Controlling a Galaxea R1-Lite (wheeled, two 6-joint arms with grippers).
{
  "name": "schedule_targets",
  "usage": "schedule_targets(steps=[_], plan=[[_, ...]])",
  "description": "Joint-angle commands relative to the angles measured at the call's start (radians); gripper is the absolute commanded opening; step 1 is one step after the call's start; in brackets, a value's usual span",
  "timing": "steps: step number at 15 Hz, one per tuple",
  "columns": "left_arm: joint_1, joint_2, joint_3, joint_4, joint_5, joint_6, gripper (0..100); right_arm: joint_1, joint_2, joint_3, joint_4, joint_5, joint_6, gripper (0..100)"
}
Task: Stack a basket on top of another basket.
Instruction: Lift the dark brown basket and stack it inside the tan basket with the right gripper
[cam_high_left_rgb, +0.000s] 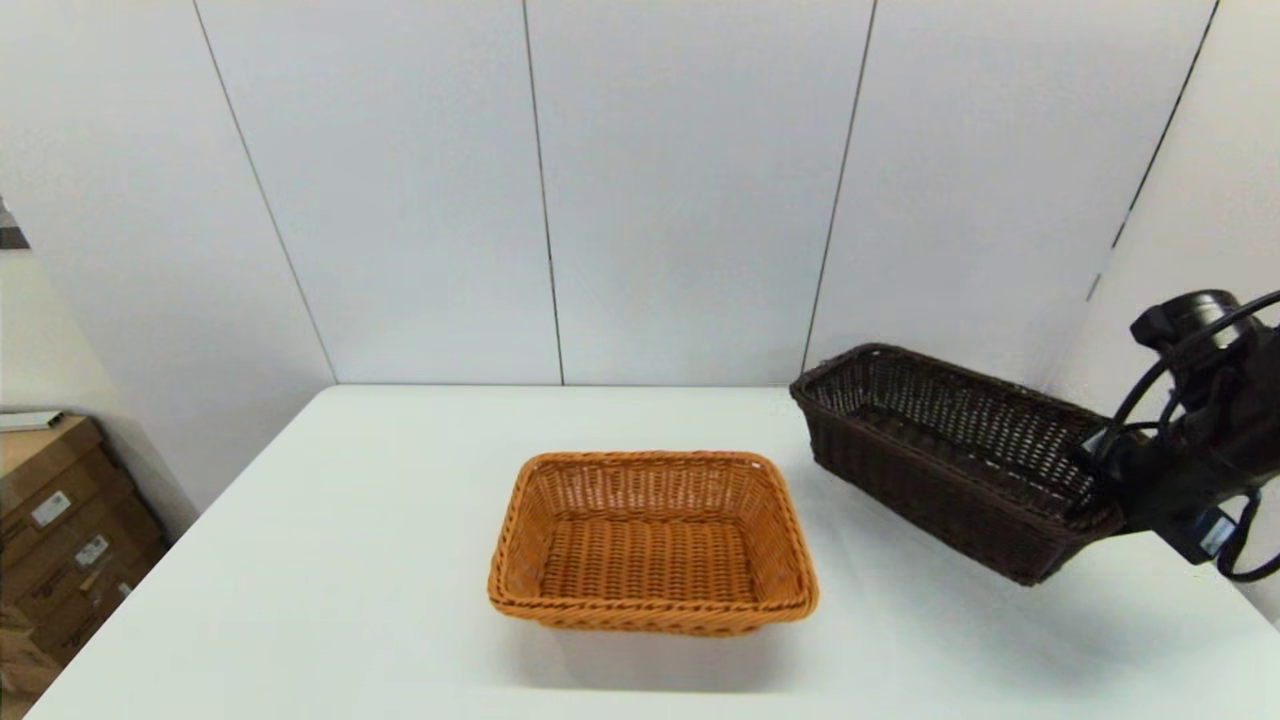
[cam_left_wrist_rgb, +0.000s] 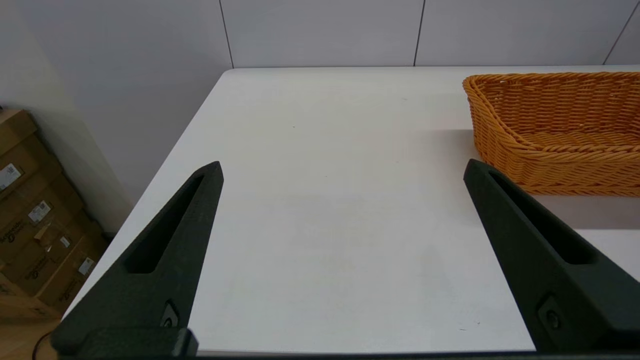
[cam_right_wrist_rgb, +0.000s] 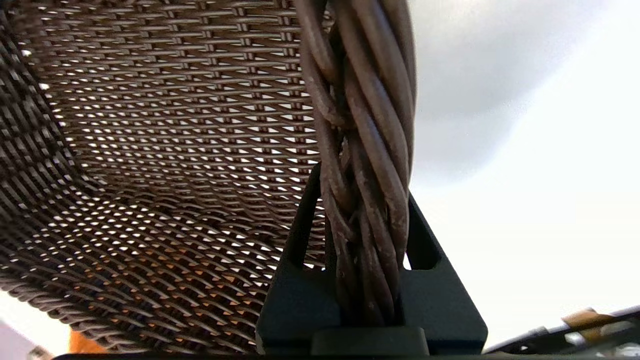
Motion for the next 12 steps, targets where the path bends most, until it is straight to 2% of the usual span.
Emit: schedule_targets(steps=[1,6,12], plan=[[0.000,0.000,0.000,0.000,0.001,0.000,100,-0.010,-0.085,-0.066,0.070,0.039,0.005,0],[0.000,0.000,0.000,-0.001,0.000,0.000,100,0.023,-0.163,-0.195,0.198,0.145,0.001,0],[0.000,0.000,0.000,0.000,0.000,0.000,100,0.265,-0.179,-0.198,0.203,0.148,-0.010,0]])
